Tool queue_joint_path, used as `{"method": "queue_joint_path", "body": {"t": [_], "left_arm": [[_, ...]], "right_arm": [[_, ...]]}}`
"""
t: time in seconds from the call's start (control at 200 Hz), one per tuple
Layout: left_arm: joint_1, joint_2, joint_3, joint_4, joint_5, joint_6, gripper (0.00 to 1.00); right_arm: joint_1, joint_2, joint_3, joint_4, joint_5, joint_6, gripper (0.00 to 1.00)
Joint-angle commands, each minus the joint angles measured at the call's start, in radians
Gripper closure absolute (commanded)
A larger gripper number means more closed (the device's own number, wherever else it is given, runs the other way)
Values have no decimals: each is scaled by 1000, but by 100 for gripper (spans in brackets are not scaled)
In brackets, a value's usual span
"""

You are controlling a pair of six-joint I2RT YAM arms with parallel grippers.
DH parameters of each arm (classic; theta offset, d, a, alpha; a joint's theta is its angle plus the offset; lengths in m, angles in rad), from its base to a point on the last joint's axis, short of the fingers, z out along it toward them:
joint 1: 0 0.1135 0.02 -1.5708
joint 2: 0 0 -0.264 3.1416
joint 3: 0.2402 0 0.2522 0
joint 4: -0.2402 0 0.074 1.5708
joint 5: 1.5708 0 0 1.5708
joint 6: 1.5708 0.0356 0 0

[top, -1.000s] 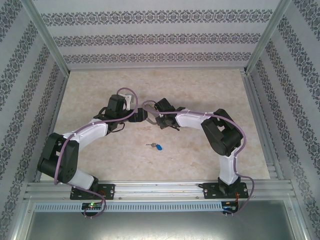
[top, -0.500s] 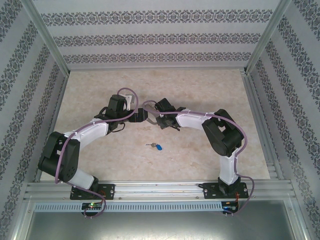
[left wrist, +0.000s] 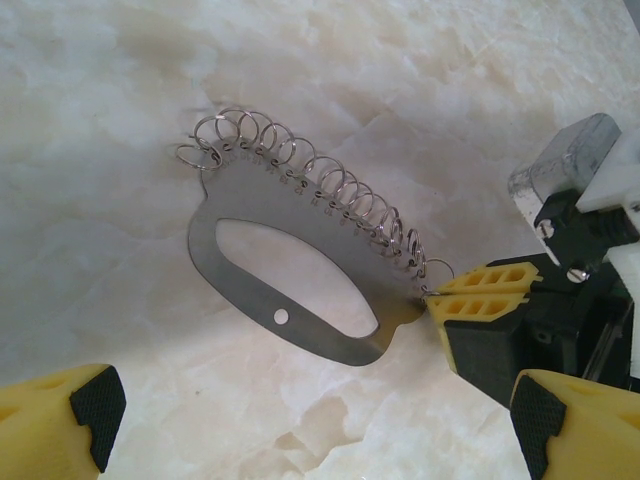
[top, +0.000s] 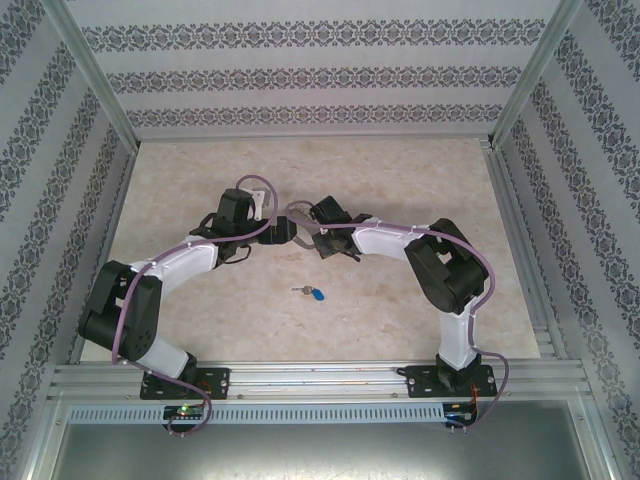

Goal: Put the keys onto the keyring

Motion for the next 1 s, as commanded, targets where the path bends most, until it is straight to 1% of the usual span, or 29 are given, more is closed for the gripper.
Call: {"method": "queue_joint_path", "body": {"t": [0.0, 0.11, 0.21, 0.31, 0.385, 0.5, 0.66, 0.734, 0.789, 0.889, 0.994], "left_arm": [[9, 9, 32, 10, 11, 9, 0], [8, 12, 40, 7, 5, 13, 0], [8, 0, 58, 2, 1, 19, 0], [9, -29, 84, 13, 31, 25, 0], [11, -54, 106, 27, 62, 37, 0], [22, -84, 130, 72, 105, 41, 0], [42, -93, 158, 175, 230, -18, 0], [43, -92, 184, 195, 279, -42, 0], [44, -91, 208, 180, 301, -48, 0], [44, -88, 244, 140, 319, -45, 0], [43, -85, 265, 117, 325, -42, 4]], "right_arm": [[-12, -30, -23, -14, 22, -12, 100], [-24, -61, -12, -10, 16, -43, 100], [-53, -122, 9, 6, -47, -77, 100], [-95, -190, 21, 53, -173, -92, 100], [-137, -224, 21, 111, -308, -82, 100], [-201, -261, -9, 265, -505, -41, 100], [-282, -281, -62, 496, -715, 57, 100], [-312, -287, -74, 574, -784, 112, 100], [-328, -290, -76, 613, -829, 144, 100], [-343, -298, -80, 662, -887, 182, 100], [-345, -306, -83, 685, -928, 212, 100]]}}
